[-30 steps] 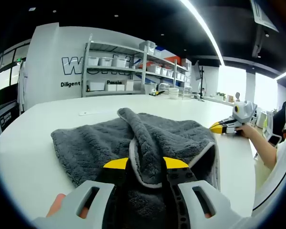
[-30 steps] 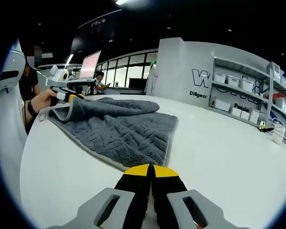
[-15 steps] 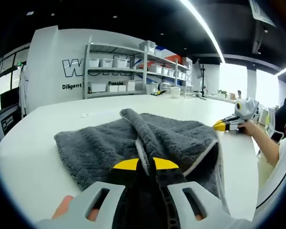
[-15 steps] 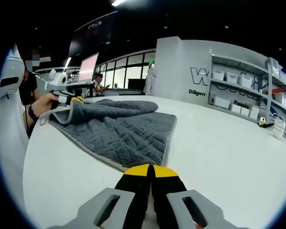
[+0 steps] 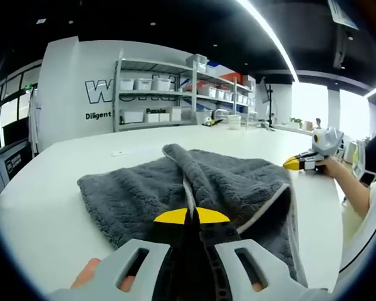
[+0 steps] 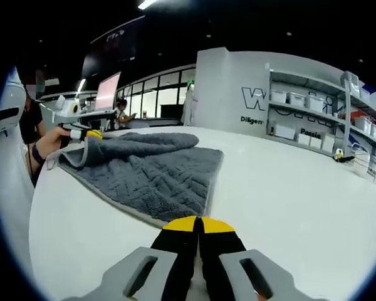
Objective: Open the folded towel by lifting each exposed corner and separating the folded layers until the towel lies flat within the target outline without major curled edges
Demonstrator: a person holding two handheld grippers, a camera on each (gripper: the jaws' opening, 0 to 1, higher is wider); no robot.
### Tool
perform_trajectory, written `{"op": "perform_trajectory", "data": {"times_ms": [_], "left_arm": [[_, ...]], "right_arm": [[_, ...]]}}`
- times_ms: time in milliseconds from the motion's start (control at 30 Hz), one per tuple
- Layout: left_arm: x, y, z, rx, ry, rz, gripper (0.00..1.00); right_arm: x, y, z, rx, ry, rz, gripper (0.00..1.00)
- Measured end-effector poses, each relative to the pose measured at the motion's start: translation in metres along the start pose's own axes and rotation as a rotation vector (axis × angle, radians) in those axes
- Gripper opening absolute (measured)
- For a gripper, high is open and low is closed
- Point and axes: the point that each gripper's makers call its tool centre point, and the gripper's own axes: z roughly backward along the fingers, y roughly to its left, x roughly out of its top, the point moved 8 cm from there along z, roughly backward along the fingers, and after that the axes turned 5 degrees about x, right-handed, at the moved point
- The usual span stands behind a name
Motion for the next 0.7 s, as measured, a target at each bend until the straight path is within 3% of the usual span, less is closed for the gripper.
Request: {"op": "perform_trajectory", "data": {"times_ms": [200,300,433,533,600,700], "left_arm": [[0.0,-0.001,0.0,-0.015,-0.013,0.012,0.04],[0.001,-0.001,0.001,-0.027,-0.023,0.029,0.09],[0.002,-0.002,0.002,-0.034,-0.033,0.037,0.19],[0.006,-0.001,0.004,-0.019,-0.062,0.034,0.31],[0.009,0.0,0.006,-0.013,-0.082,0.044,0.39],[0.012,0.002,0.008,-0.01,-0.118,0.069,0.54]], "right_arm": [[0.009,-0.006,0.008,0.002,-0.123,-0.06,0.0],[0.013,-0.011,0.013,0.003,-0.184,-0.078,0.01],[0.017,-0.016,0.016,-0.017,-0.255,-0.07,0.35],[0.02,-0.016,0.017,-0.025,-0.273,-0.006,0.46],[0.021,-0.014,0.016,-0.031,-0.276,0.051,0.63],[0.02,-0.012,0.014,-0.013,-0.268,0.051,0.91]]}}
